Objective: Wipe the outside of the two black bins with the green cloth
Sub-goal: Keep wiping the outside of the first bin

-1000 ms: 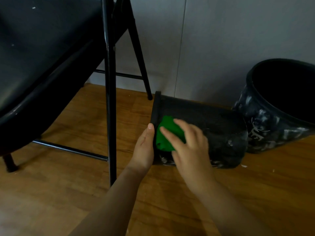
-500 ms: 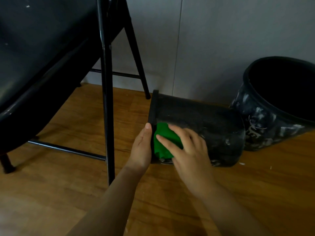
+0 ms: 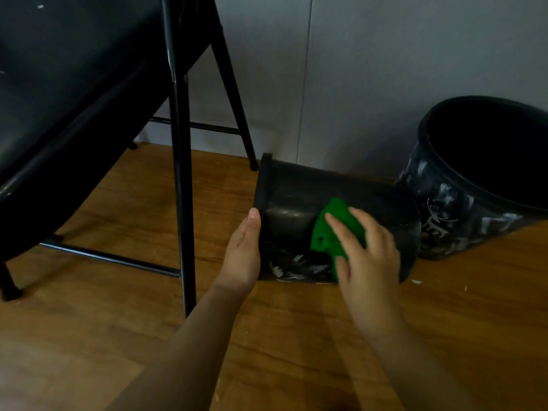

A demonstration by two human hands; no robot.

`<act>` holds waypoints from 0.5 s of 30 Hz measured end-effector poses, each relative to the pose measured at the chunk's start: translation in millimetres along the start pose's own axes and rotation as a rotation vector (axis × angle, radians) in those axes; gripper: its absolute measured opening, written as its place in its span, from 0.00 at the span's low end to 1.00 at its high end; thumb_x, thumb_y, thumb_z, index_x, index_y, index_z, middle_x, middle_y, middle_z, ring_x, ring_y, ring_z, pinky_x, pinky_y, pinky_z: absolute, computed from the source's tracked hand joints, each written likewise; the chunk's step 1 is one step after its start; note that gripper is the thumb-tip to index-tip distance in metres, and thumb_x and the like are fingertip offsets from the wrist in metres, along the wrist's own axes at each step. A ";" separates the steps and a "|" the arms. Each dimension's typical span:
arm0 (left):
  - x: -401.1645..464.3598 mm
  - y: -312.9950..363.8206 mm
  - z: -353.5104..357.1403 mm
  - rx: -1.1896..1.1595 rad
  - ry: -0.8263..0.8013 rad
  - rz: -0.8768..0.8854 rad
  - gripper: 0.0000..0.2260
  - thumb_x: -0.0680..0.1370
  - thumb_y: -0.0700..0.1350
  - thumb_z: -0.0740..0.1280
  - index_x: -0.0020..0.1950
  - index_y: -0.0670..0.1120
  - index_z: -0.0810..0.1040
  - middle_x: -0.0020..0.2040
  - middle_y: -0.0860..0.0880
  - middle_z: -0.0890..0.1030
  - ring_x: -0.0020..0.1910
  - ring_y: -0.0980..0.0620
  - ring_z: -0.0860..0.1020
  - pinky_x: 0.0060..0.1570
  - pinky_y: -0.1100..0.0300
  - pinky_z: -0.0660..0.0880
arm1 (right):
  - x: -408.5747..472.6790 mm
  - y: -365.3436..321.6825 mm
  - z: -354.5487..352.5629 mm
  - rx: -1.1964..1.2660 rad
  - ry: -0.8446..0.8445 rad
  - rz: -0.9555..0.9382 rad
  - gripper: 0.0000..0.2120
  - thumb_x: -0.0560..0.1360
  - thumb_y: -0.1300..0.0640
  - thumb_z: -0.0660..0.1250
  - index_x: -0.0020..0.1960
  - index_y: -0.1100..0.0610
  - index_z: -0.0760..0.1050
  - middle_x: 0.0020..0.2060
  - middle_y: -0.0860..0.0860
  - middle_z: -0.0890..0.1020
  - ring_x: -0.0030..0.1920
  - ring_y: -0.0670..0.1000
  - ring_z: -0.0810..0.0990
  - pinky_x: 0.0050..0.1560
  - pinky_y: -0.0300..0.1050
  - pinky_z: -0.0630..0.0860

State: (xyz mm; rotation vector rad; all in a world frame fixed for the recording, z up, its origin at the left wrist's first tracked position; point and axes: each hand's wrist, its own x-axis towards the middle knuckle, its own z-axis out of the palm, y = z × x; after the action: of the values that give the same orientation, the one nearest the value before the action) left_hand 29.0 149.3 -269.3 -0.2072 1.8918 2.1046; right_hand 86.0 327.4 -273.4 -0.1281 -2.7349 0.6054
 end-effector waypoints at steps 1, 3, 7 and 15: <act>-0.2 1.2 0.2 -0.004 -0.001 -0.006 0.17 0.82 0.59 0.52 0.56 0.56 0.78 0.53 0.53 0.84 0.51 0.58 0.83 0.48 0.62 0.78 | 0.9 3.7 -1.7 0.023 0.044 0.093 0.33 0.70 0.64 0.69 0.72 0.48 0.67 0.71 0.52 0.66 0.70 0.58 0.63 0.68 0.61 0.66; -0.4 3.0 1.0 -0.011 0.004 -0.009 0.17 0.82 0.59 0.52 0.55 0.57 0.78 0.52 0.54 0.84 0.51 0.58 0.83 0.47 0.62 0.77 | 2.4 1.4 -1.6 0.040 0.105 0.184 0.32 0.71 0.64 0.69 0.72 0.49 0.68 0.71 0.53 0.65 0.70 0.58 0.63 0.68 0.62 0.67; -1.8 5.5 5.1 -0.016 0.037 -0.013 0.16 0.83 0.59 0.52 0.51 0.58 0.78 0.47 0.55 0.84 0.50 0.55 0.82 0.46 0.59 0.76 | 0.6 -13.7 4.8 0.044 0.020 0.001 0.31 0.69 0.62 0.67 0.71 0.48 0.69 0.71 0.53 0.66 0.70 0.58 0.63 0.67 0.64 0.67; -5.7 6.7 6.4 -0.012 0.041 -0.030 0.16 0.83 0.59 0.50 0.51 0.59 0.77 0.49 0.57 0.81 0.50 0.58 0.80 0.44 0.61 0.75 | 3.9 12.9 -2.5 0.069 0.131 0.209 0.32 0.72 0.64 0.69 0.73 0.49 0.67 0.71 0.52 0.64 0.71 0.57 0.62 0.68 0.62 0.67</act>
State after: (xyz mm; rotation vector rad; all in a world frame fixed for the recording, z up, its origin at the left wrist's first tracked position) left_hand 32.9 154.3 -260.4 -0.2826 1.8876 2.1078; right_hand 83.4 340.6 -275.5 -0.4258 -2.5892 0.7201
